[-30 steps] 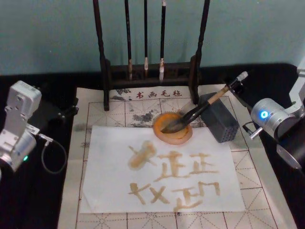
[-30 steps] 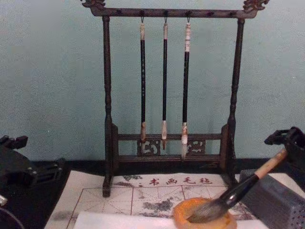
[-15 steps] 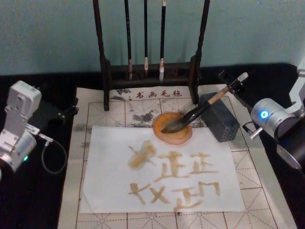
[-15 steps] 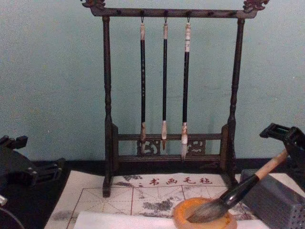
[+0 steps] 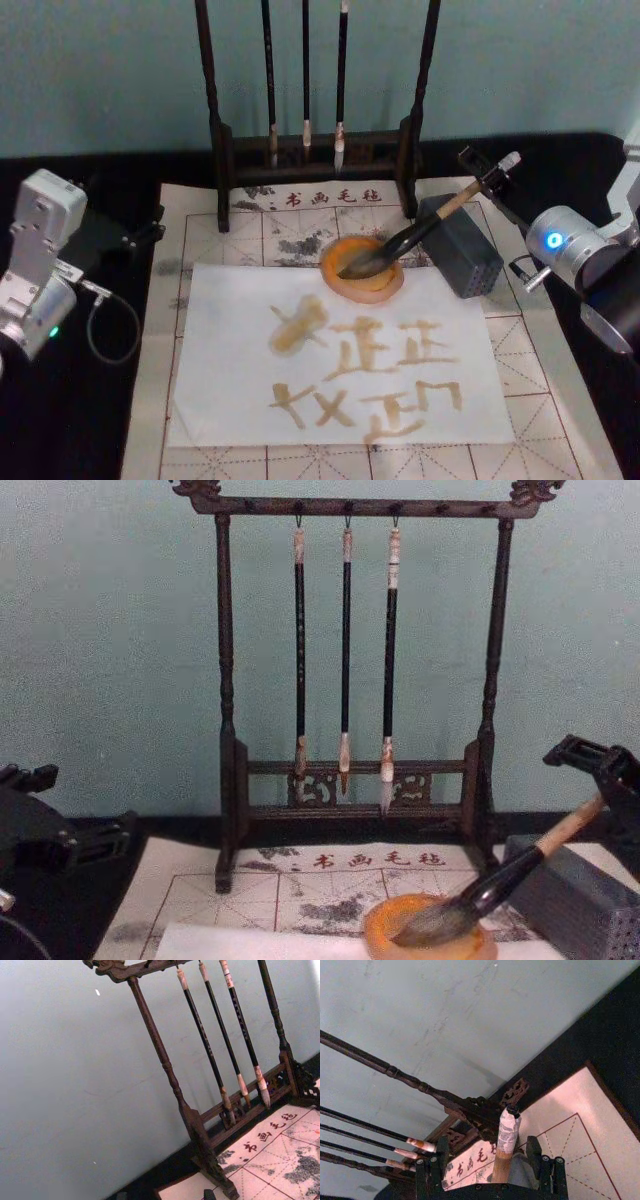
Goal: Pick up the brush from the inkstone, write on the paper, then place the brush back to its original position.
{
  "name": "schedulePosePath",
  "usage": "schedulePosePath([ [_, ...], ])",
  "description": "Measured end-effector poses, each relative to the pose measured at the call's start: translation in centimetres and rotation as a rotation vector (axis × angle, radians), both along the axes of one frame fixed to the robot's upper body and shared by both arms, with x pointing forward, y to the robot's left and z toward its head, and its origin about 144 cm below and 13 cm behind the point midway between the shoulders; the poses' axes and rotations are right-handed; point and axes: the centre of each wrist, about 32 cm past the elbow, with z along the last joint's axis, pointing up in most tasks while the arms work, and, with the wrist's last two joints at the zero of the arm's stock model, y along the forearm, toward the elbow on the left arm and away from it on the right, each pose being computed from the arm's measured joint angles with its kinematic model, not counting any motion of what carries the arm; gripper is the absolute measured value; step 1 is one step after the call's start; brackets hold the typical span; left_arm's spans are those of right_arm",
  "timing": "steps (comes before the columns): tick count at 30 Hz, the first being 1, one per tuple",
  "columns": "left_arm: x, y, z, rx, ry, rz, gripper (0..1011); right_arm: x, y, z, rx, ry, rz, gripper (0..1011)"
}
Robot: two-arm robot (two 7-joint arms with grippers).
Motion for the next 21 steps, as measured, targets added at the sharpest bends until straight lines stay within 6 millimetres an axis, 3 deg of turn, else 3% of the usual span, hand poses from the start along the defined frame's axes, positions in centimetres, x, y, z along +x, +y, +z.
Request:
schedulePosePath([
  [12,0.0,0.0,0.0,0.000,0.000,0.000,1001,-0.9,-1.1,-0.2,0.010,0.011,0.020,1000],
  [21,0.0,0.0,0.0,0.000,0.000,0.000,1001,-3.4,-2.5,-0.2,-0.015,-0.014,0.045,1000],
])
